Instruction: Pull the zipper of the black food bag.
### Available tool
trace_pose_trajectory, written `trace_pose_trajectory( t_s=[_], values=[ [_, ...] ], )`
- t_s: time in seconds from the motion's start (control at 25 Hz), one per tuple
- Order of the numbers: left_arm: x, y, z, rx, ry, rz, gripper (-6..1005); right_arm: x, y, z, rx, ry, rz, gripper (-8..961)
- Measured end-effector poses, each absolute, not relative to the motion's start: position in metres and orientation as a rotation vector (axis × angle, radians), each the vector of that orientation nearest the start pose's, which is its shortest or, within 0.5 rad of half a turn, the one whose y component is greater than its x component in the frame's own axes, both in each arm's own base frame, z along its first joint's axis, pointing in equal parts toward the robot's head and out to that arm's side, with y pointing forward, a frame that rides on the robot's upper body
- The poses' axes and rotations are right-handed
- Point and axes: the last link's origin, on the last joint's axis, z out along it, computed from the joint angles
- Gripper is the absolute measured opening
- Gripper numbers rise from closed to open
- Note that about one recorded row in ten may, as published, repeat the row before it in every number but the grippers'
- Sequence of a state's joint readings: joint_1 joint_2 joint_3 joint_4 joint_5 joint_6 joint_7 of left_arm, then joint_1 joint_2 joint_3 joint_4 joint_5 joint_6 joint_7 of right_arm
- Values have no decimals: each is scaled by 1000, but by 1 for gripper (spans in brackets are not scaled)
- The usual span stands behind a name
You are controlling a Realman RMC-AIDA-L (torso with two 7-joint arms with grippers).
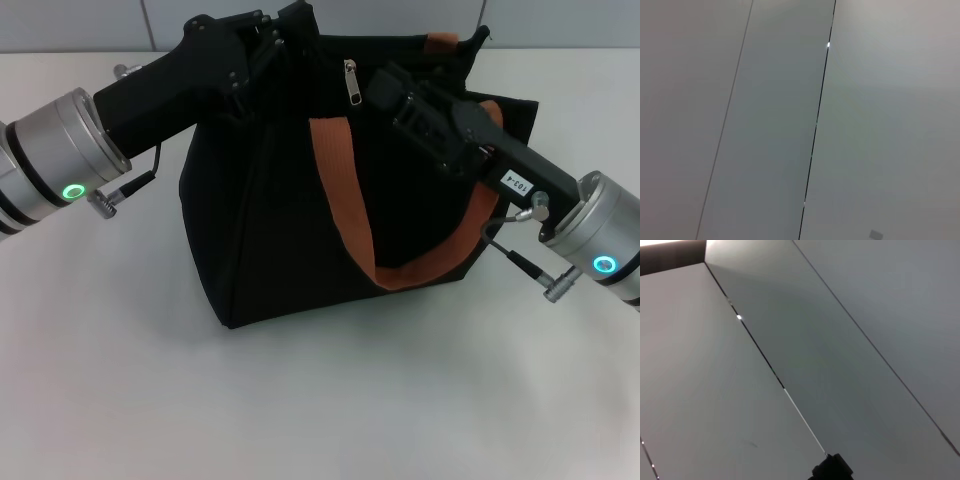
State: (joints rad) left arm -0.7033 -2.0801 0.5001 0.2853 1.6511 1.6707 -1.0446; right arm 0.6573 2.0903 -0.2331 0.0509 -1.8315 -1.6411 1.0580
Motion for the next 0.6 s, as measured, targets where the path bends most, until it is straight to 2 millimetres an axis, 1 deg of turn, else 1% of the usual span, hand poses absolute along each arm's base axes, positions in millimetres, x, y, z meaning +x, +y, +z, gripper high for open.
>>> trace_pose_trajectory(
  t_s=[0.04, 0.2, 0.4, 0.6],
  values=[
    [-191, 355, -3, -2406, -352, -1401, 91, 206, 316, -53, -2257, 889, 1601, 366],
    [-190, 355, -3, -2407, -349, -1403, 95, 207, 317, -53, -2261, 952, 1605, 366],
    [-188, 356, -5, -2416, -345, -1408, 99, 206, 319, -53, -2267, 983, 1611, 367],
    [-185, 356, -7, -2426, -341, -1413, 103, 201, 326, -56, -2286, 999, 1586, 367]
  ],
)
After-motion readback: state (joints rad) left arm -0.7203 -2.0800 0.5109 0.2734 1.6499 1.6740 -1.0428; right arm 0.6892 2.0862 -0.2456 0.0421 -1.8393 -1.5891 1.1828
